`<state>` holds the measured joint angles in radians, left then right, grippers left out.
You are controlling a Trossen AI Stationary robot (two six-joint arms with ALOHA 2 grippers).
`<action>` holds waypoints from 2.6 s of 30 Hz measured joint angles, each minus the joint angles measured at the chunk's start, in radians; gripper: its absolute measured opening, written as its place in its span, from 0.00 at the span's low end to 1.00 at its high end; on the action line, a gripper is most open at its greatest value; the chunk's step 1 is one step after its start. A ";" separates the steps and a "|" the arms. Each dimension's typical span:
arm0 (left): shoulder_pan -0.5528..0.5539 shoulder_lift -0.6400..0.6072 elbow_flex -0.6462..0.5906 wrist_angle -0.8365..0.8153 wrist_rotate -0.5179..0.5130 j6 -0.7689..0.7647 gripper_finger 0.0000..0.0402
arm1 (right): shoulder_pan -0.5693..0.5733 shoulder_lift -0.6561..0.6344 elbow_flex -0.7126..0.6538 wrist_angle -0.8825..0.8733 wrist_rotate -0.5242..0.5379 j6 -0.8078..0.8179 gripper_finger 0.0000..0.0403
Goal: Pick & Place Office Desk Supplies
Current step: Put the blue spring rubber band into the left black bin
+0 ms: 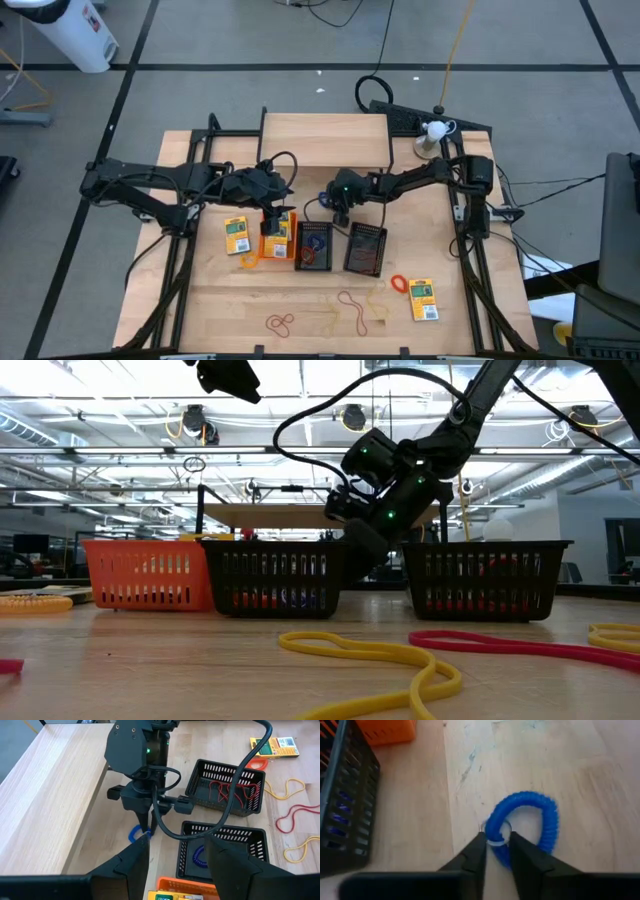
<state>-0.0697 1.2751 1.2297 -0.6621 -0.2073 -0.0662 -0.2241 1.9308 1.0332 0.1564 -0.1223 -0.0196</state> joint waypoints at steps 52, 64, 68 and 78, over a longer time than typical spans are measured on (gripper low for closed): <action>-0.011 0.000 0.000 0.180 -0.003 0.061 0.46 | 0.317 -0.472 -0.201 0.344 0.066 0.071 0.00; -0.011 0.000 0.000 0.187 -0.003 0.064 0.46 | 0.322 -0.415 -0.277 0.443 0.065 0.149 0.00; -0.010 0.000 0.000 0.187 -0.003 0.067 0.46 | 0.318 -0.344 -0.262 0.502 0.012 0.170 0.00; -0.010 0.000 0.000 0.185 -0.003 0.071 0.46 | 0.315 -0.249 -0.256 0.551 -0.017 0.228 0.00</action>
<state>-0.0799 1.2751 1.2297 -0.4770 -0.2108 0.0047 0.0914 1.6817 0.7769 0.7074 -0.1390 0.2085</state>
